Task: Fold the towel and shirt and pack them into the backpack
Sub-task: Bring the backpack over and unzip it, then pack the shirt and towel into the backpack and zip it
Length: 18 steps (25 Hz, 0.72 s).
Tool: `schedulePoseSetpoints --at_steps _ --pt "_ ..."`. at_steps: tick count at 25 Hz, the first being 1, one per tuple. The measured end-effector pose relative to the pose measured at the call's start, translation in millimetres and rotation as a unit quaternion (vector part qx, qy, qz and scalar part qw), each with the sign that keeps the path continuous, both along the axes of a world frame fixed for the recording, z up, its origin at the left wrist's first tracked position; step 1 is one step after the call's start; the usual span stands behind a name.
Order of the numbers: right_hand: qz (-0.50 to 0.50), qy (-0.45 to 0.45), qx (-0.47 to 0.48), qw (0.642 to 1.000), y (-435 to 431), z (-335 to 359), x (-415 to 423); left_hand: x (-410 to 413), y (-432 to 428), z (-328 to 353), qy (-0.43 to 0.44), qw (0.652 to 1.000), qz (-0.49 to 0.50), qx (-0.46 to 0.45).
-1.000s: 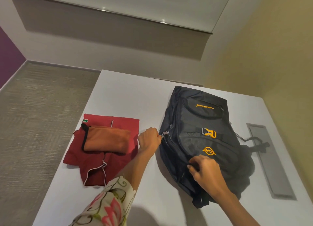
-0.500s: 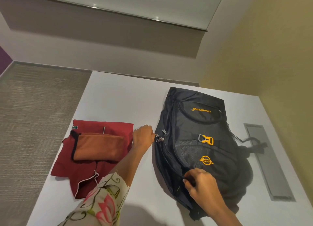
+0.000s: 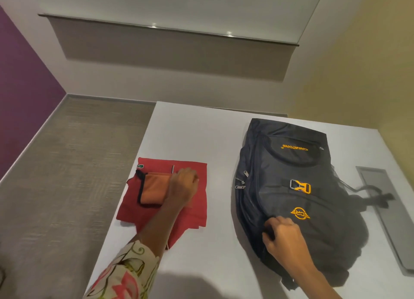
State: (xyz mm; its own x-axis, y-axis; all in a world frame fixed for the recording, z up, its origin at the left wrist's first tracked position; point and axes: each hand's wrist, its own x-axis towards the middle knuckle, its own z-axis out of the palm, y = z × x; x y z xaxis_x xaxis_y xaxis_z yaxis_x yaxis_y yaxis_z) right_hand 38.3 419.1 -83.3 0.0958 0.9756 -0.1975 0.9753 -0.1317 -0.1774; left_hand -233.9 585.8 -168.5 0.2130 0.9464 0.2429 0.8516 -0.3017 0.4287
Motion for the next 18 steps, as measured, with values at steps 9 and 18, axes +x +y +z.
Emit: schedulePoseSetpoints --at_steps 9,18 --pt "0.010 0.111 0.055 0.992 76 -13 -111 -98 -17 7 0.009 0.997 0.066 -0.044" --pt "0.016 0.146 0.016 0.989 123 -47 -203 -149 -16 14 0.087 0.978 0.112 -0.151"
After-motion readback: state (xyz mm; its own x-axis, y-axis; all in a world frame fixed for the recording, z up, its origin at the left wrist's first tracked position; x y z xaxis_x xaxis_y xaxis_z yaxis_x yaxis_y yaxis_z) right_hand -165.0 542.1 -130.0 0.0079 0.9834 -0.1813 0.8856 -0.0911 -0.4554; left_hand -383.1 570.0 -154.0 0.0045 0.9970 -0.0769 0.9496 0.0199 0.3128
